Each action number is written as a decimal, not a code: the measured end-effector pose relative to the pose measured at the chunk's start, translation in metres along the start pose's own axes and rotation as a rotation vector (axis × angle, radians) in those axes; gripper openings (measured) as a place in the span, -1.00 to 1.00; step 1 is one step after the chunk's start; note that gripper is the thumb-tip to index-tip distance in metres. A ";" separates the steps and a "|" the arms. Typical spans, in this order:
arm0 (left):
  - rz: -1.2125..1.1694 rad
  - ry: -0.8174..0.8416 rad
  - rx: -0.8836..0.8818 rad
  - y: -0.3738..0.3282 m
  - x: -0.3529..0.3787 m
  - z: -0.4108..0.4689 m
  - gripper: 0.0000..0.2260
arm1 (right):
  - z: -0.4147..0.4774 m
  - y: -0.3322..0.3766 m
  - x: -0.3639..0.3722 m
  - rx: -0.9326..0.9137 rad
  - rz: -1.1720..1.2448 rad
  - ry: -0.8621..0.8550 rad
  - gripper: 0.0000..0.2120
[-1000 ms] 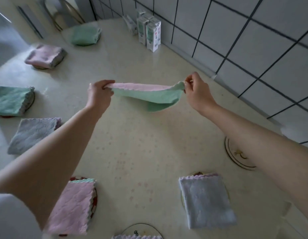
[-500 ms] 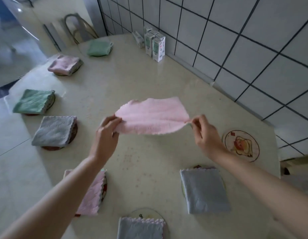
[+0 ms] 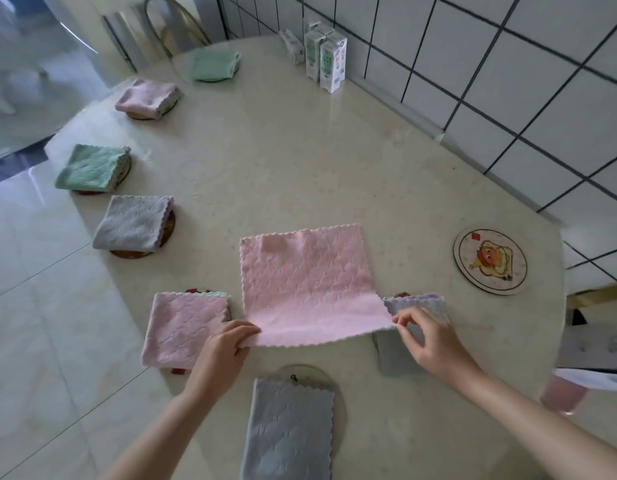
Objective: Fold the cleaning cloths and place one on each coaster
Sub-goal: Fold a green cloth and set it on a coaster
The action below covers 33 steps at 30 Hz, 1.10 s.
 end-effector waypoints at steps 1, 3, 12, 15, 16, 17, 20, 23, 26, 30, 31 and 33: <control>-0.008 0.014 -0.013 0.002 -0.001 -0.002 -0.73 | 0.000 0.000 -0.001 0.003 0.021 -0.003 -0.90; -0.053 0.017 -0.086 0.011 -0.003 -0.001 -0.72 | 0.006 0.000 -0.003 0.037 0.076 -0.021 -0.90; -0.568 -0.263 -0.454 0.034 -0.033 0.047 -0.92 | 0.082 0.017 -0.015 0.225 0.390 -0.196 -0.96; -0.749 -0.317 -0.607 0.055 -0.027 0.071 -0.85 | 0.121 0.015 -0.014 0.264 0.415 -0.236 -0.95; -0.766 -0.316 -0.641 0.058 -0.024 0.079 -0.85 | 0.134 0.012 -0.011 0.286 0.421 -0.224 -0.95; -0.762 -0.317 -0.663 0.062 -0.021 0.086 -0.86 | 0.145 0.009 -0.006 0.312 0.422 -0.207 -0.95; -0.693 -0.316 -0.701 0.070 -0.014 0.106 -0.86 | 0.173 -0.002 0.008 0.380 0.400 -0.177 -0.94; -0.659 -0.311 -0.725 0.079 -0.007 0.118 -0.86 | 0.192 -0.011 0.022 0.425 0.361 -0.162 -0.94; -0.657 -0.301 -0.763 0.089 0.000 0.121 -0.88 | 0.204 -0.018 0.029 0.448 0.307 -0.169 -0.95; -0.663 -0.325 -0.767 0.092 0.001 0.123 -0.88 | 0.215 -0.022 0.032 0.453 0.239 -0.154 -0.93; -0.659 -0.324 -0.770 0.091 0.001 0.124 -0.88 | 0.217 -0.023 0.033 0.455 0.226 -0.147 -0.93; -0.643 -0.316 -0.788 0.092 0.002 0.126 -0.87 | 0.220 -0.025 0.034 0.461 0.213 -0.139 -0.93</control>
Point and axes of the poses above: each hand's wrist, its own z-axis towards the middle knuckle, its own x-axis out of the palm, y = z × x, the point moved 8 cm from there along z, towards the middle knuckle, and after that the axes turned 6 degrees about x, right-handed, at the moved point
